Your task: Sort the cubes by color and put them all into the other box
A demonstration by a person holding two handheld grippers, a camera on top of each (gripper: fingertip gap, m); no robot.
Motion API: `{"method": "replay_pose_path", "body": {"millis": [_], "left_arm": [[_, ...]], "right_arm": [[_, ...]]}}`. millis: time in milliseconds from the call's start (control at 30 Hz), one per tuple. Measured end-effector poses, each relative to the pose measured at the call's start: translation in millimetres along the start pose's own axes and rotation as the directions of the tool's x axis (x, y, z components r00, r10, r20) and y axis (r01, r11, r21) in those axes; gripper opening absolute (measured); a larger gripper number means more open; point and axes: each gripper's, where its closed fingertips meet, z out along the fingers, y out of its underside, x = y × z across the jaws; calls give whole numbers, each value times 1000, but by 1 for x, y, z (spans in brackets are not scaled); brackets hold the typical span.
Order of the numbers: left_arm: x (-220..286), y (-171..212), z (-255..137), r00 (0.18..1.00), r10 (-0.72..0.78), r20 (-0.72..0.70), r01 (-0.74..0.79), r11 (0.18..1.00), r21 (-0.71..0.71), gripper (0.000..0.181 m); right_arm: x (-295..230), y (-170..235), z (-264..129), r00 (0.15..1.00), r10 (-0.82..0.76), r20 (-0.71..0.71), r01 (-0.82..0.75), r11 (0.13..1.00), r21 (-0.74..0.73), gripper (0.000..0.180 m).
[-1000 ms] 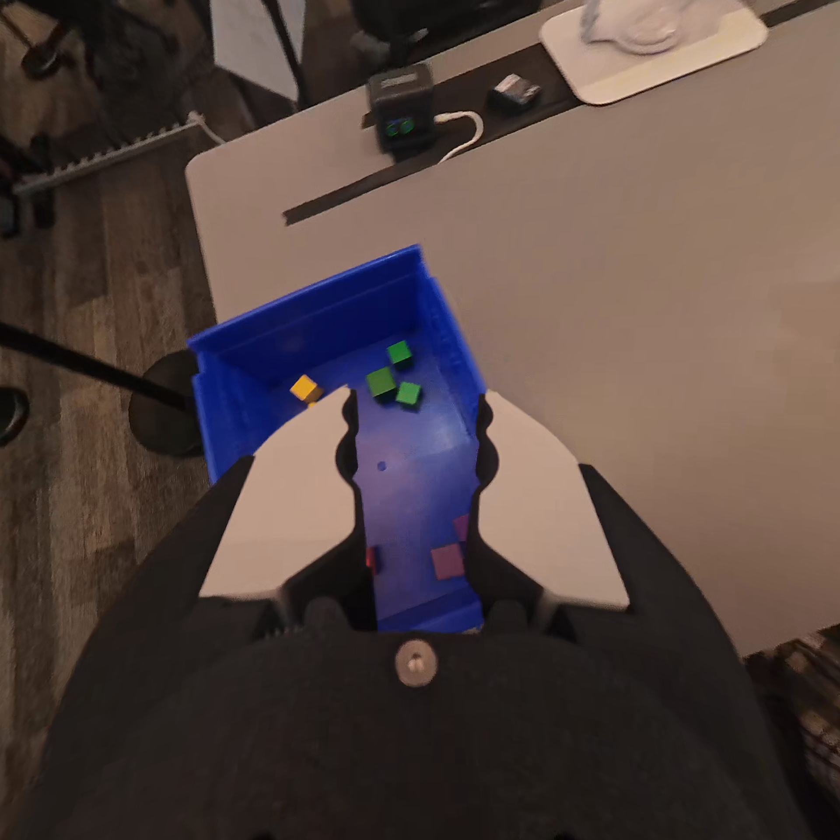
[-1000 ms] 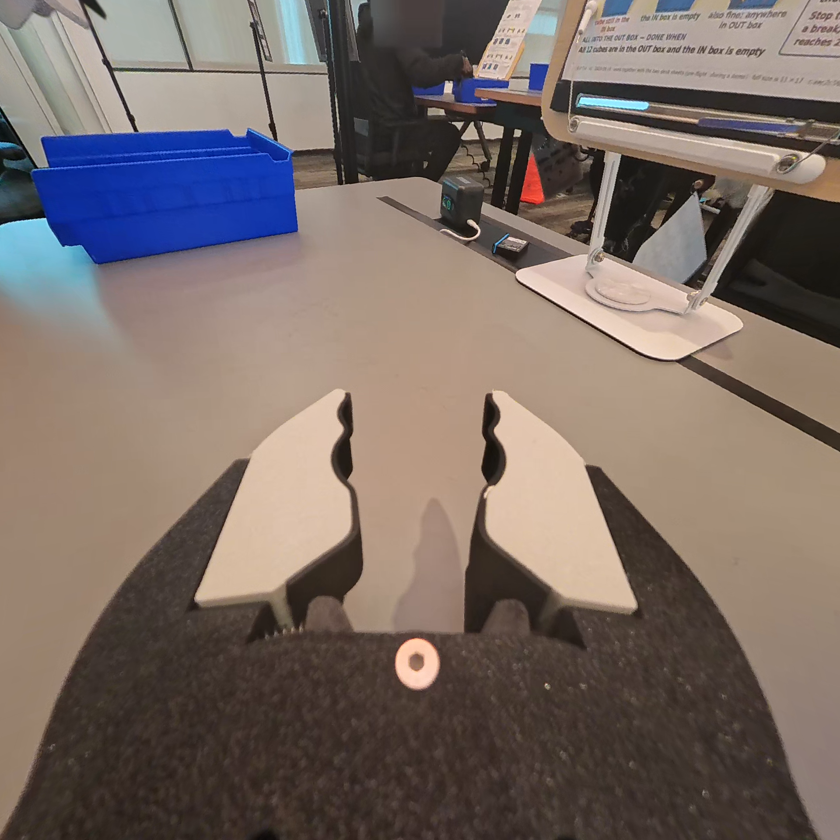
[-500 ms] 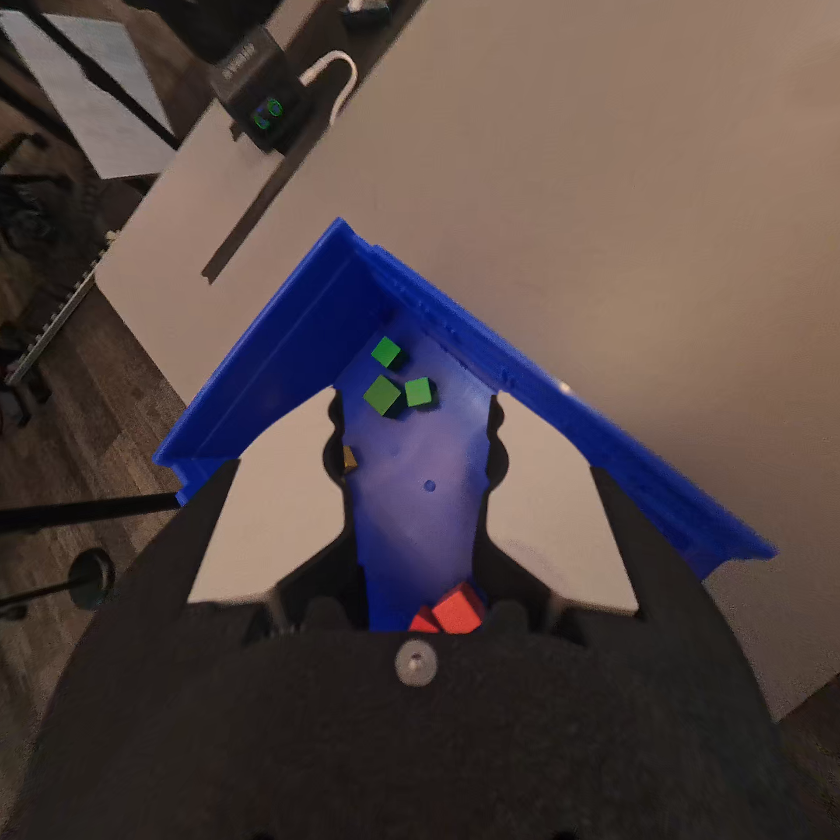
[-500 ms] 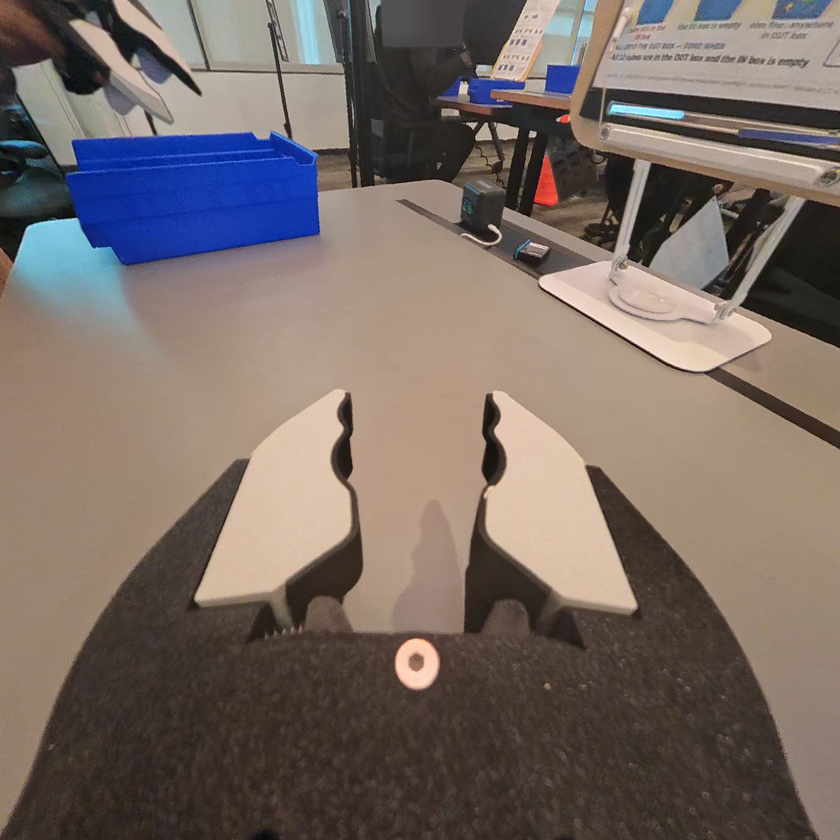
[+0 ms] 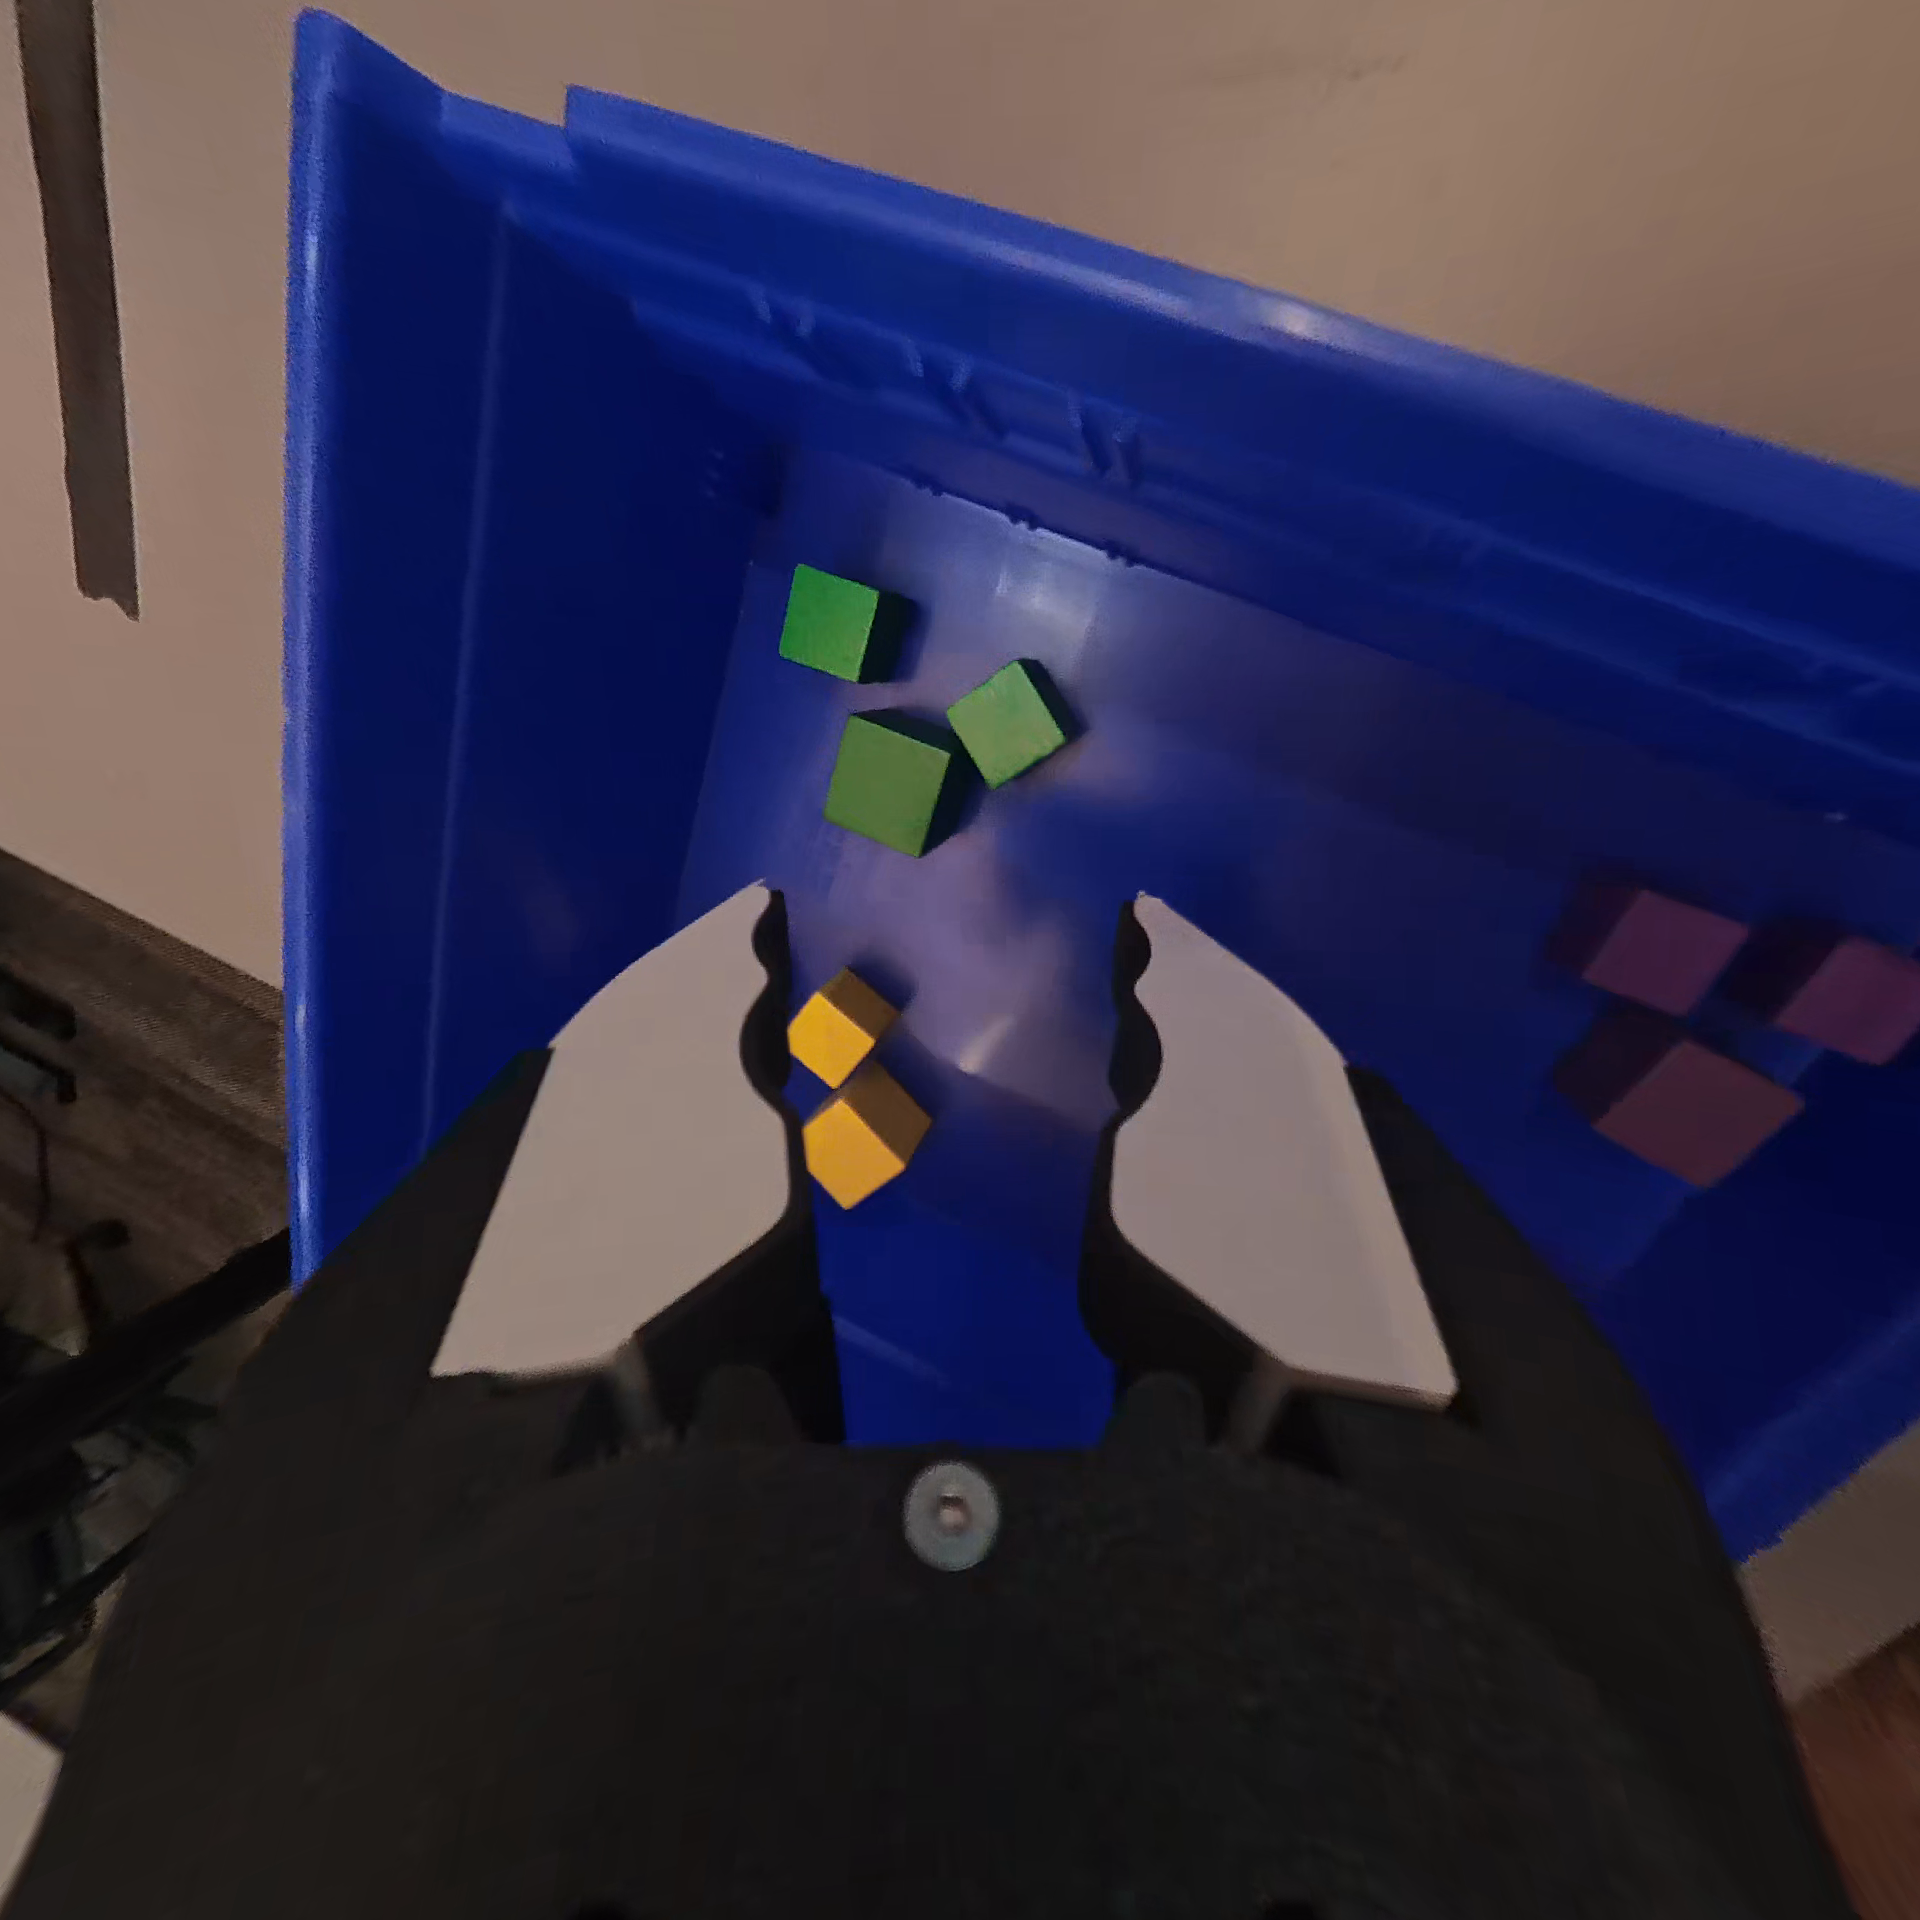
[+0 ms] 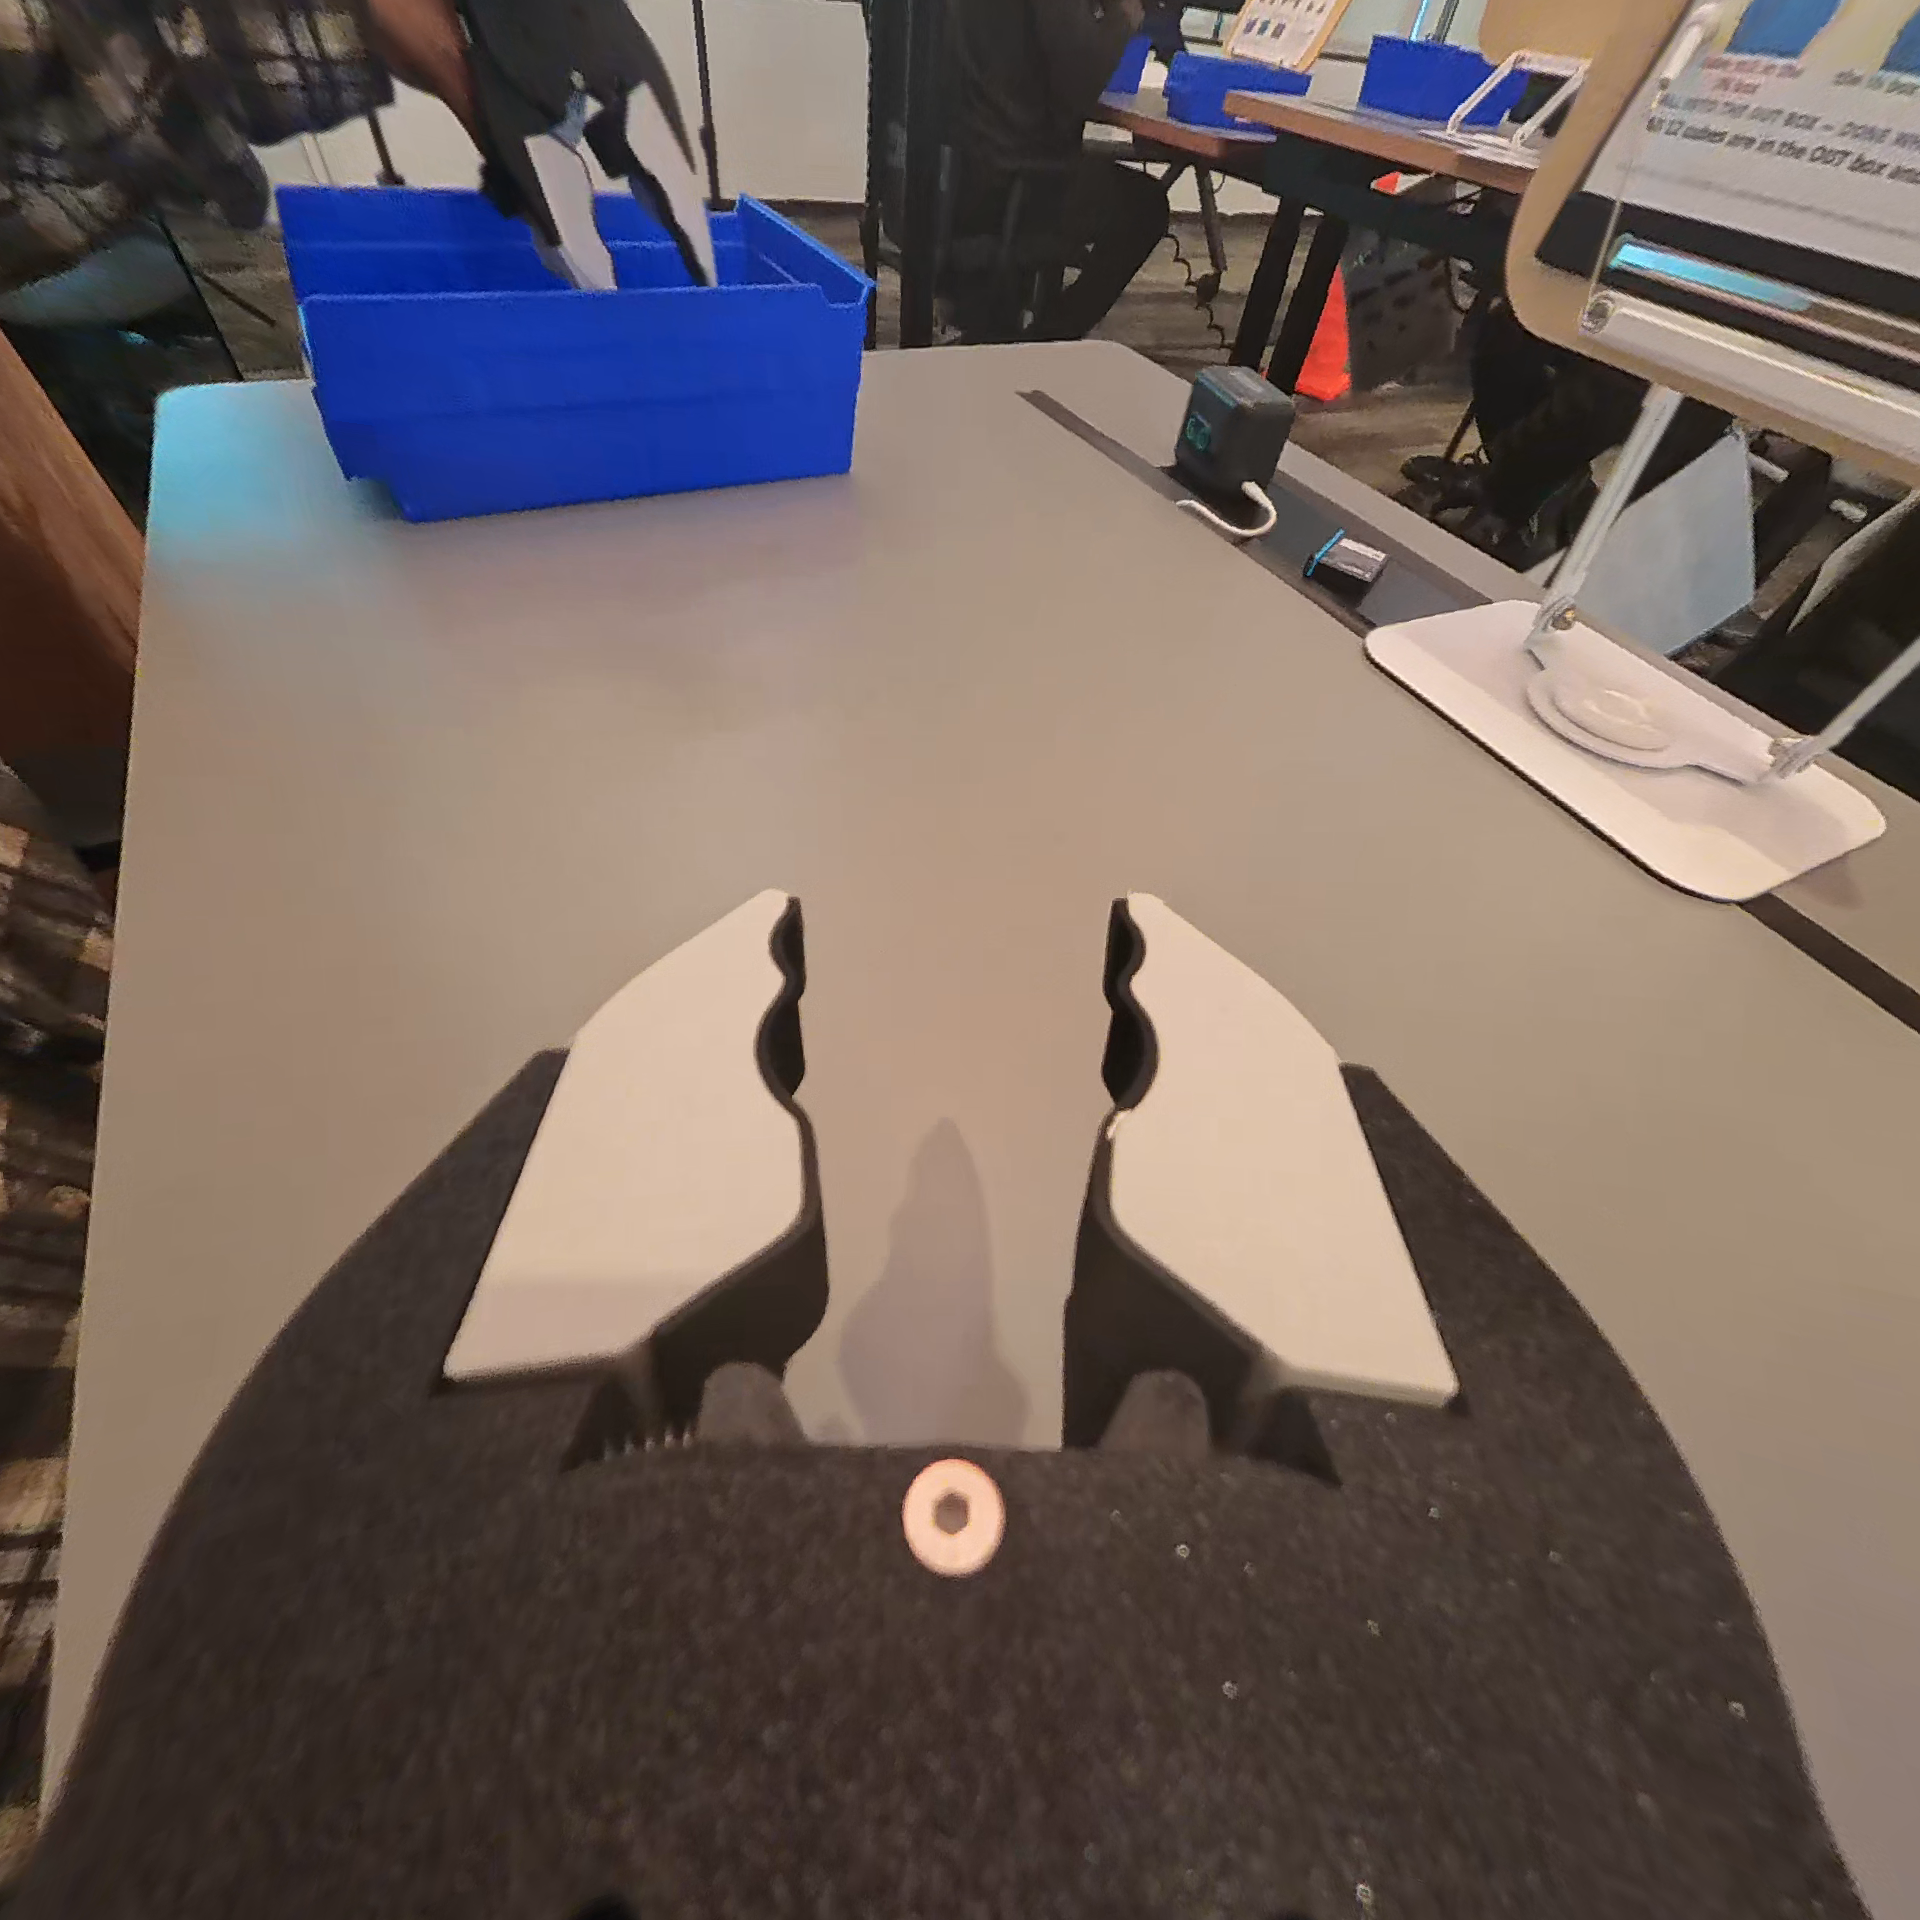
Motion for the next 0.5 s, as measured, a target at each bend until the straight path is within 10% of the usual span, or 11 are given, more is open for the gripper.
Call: {"method": "replay_pose_path", "body": {"millis": [500], "left_arm": [[-12, 5, 44, 995, 77, -62, -84, 988, -128, 60]], "right_arm": [[-4, 3, 5, 998, 53, 33, -54, 999, 5, 55]]}}
